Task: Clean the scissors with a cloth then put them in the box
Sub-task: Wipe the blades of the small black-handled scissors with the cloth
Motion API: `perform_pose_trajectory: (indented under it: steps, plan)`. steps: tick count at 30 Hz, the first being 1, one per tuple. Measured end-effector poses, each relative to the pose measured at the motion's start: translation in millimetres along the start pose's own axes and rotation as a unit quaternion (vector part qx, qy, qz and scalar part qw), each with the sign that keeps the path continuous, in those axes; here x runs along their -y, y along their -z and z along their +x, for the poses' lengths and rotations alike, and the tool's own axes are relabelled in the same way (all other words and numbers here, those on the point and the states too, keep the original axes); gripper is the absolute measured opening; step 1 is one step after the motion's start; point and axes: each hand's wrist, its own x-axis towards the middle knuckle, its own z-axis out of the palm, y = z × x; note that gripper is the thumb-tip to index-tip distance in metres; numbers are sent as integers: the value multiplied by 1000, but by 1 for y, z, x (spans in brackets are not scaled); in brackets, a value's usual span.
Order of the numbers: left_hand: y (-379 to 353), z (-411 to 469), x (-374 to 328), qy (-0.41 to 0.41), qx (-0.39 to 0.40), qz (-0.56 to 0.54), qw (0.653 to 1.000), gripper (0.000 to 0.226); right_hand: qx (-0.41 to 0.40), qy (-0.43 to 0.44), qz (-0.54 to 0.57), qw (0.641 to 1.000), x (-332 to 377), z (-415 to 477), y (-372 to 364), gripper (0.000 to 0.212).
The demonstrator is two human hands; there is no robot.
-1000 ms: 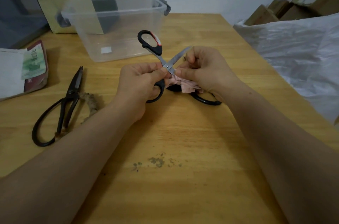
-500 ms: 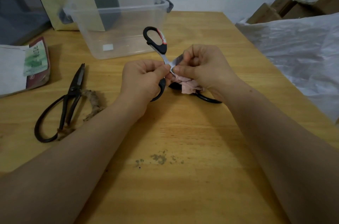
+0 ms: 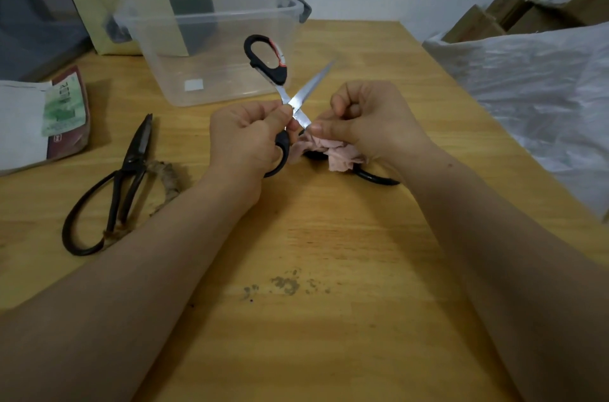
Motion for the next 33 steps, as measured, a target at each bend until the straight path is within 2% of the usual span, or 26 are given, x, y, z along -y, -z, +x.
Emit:
perform_pose_trajectory:
  steps: [3,8,15,18,26,29,33]
  plan:
    - [-5,-4,1,0,17,6,1000,12,-19,14,41,999,0,2,-2,38]
    - [-5,-5,1,6,4,-13,1000,10,3,-5,41,999,-2,4,0,37]
    - [0,1,0,-16,-10,-18,1000,23,15,-2,-27,1000,5,1,2,40]
    - [3,3,-1,-10,-25,-13,1000,24,9,1,-67,998,5,1,3,43]
    - [7,7,-2,-13,-39,-6,999,22,23,11,-92,995,4,0,11,48]
    - [8,7,-2,-17,-42,-3,999,23,1,13,-110,994,5,0,13,49]
    - [12,9,-4,-24,-58,-1,998,23,-4,1,-112,994,3,2,20,41]
